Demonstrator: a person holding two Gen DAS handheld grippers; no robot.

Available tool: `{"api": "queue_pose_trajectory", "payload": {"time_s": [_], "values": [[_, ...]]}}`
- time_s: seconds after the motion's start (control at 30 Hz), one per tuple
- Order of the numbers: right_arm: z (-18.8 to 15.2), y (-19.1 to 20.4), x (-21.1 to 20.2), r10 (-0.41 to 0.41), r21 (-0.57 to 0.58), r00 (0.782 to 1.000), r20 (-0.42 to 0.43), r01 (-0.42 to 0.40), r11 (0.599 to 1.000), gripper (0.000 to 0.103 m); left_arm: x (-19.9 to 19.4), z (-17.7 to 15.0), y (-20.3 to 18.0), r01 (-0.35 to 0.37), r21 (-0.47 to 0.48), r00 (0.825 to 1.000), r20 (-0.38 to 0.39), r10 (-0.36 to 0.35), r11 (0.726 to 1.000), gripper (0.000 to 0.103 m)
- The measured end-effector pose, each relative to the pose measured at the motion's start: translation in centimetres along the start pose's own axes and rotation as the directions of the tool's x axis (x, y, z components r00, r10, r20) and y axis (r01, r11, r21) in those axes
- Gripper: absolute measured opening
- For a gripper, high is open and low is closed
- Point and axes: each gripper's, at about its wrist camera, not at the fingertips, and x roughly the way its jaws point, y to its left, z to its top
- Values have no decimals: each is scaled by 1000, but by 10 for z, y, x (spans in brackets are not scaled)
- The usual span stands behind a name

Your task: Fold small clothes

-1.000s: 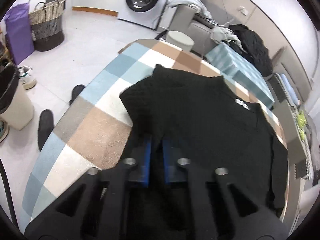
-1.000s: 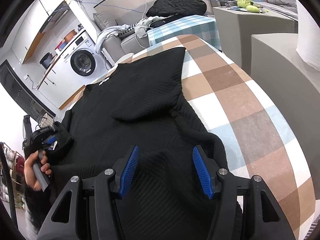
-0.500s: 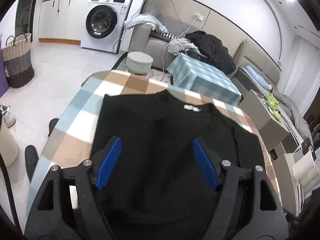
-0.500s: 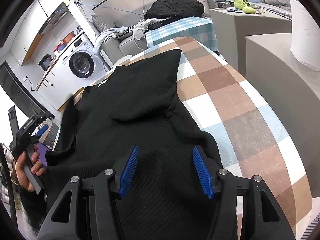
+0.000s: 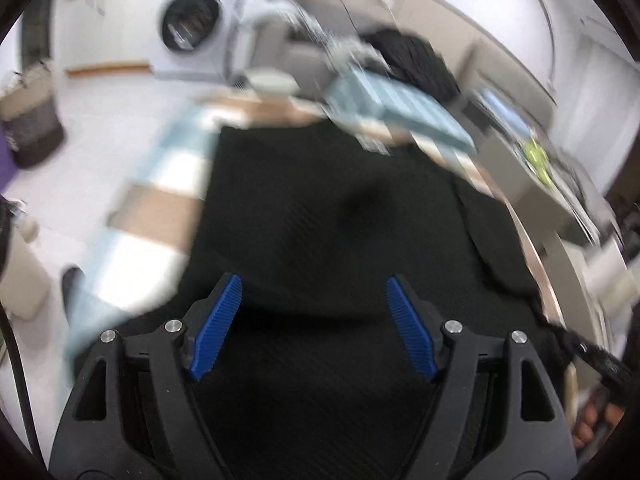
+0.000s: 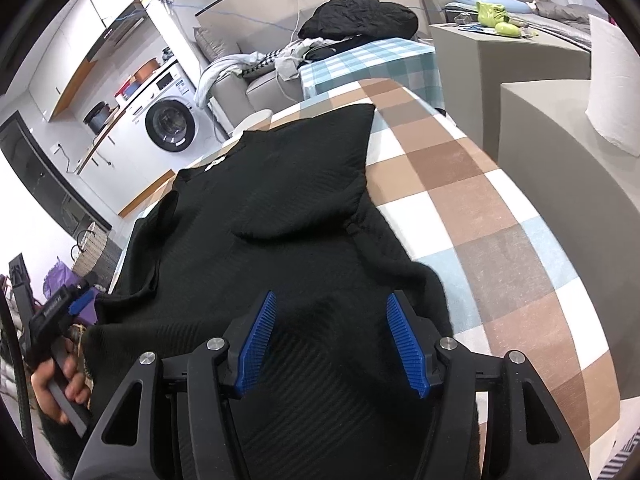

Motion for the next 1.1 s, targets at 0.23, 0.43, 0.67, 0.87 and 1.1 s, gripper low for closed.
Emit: {"api": "queue_pose_trajectory", "payload": {"time_s": [0.23, 0.43, 0.67, 0.87, 1.1], "values": [[-4, 3, -3, 8, 0, 1000, -1, -8, 1000, 59, 40, -22, 10, 203, -279, 962, -124, -245, 938, 73], [-5, -2, -1, -1, 14, 1000, -6, 1, 1000, 59, 50, -18, 23, 192, -370, 969, -77, -236, 909, 39], [-4, -3, 1, 2, 19, 1000, -10, -2, 1000, 59, 49, -35, 27, 188, -353, 966, -104, -238, 917, 5], [-5, -4, 3, 3, 21, 1000, -13, -3, 1000, 59, 25, -42, 25, 217, -307, 958, -114, -262, 927, 6], [-3, -4, -6, 3, 16, 1000, -1, -3, 1000, 60, -4, -54, 31, 171, -275, 975, -88, -202, 946, 33]]}}
